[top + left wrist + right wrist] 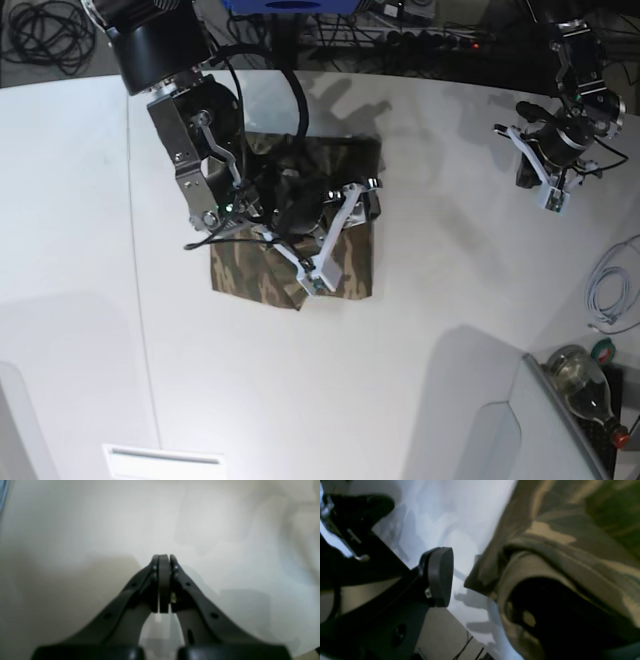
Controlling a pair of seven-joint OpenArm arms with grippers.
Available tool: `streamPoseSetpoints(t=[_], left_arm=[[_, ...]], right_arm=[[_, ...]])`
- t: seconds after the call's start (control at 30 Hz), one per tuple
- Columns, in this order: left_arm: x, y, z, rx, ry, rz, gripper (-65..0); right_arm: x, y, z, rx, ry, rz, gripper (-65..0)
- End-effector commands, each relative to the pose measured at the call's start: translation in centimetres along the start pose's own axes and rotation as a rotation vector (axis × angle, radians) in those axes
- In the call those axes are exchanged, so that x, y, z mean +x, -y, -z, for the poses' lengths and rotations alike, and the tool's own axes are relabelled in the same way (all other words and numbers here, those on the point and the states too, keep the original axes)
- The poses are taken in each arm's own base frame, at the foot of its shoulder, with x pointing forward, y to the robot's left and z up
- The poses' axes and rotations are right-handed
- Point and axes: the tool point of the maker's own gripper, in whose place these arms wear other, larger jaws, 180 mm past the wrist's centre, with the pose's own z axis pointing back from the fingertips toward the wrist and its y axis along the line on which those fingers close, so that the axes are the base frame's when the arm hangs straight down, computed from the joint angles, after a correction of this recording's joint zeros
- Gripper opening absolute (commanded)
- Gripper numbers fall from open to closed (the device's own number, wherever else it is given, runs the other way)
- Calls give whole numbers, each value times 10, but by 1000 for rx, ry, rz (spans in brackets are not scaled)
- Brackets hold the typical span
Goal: Layout the t-shirt on the table in an organized manner, then fold the t-shirt properly
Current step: 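Release the left gripper and press the stacked fold flat with the right gripper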
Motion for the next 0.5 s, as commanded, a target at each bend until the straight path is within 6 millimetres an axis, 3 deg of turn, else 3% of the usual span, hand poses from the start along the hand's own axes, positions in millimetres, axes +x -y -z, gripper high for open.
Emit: streamPoseSetpoints(t=[0.0, 0.2, 0.33, 0.47], left_arm=[[12, -19, -7, 45, 45, -4, -650], [0, -55, -25, 129, 33, -38, -650], [-4, -61, -28, 137, 21, -28, -650], [-11, -65, -33, 140, 1, -13, -650]], right_arm=[[26, -17, -3, 39, 71, -29, -308], [26, -44, 8, 39, 67, -51, -305], [20, -63, 13, 56, 51, -102, -308], [37, -88, -8, 97, 126, -180, -308]])
